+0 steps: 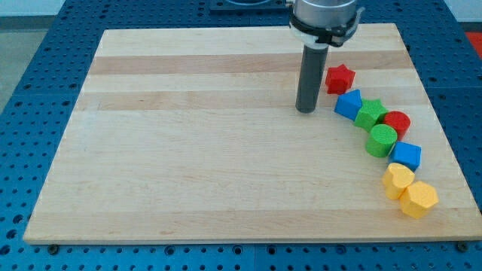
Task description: Place the red star and blue triangle to the top left of the green star
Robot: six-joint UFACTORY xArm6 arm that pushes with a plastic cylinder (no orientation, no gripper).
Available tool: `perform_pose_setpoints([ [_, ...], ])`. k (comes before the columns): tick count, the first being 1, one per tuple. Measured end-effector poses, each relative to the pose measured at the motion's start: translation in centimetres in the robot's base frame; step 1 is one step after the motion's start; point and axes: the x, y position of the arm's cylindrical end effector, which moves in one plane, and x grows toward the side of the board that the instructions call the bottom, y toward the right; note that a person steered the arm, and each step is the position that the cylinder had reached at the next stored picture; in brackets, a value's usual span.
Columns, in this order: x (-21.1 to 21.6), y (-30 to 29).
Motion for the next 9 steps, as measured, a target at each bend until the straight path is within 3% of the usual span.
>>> perform_pose_setpoints([
  [5,4.2,4.8],
  [9,0.0,8.7],
])
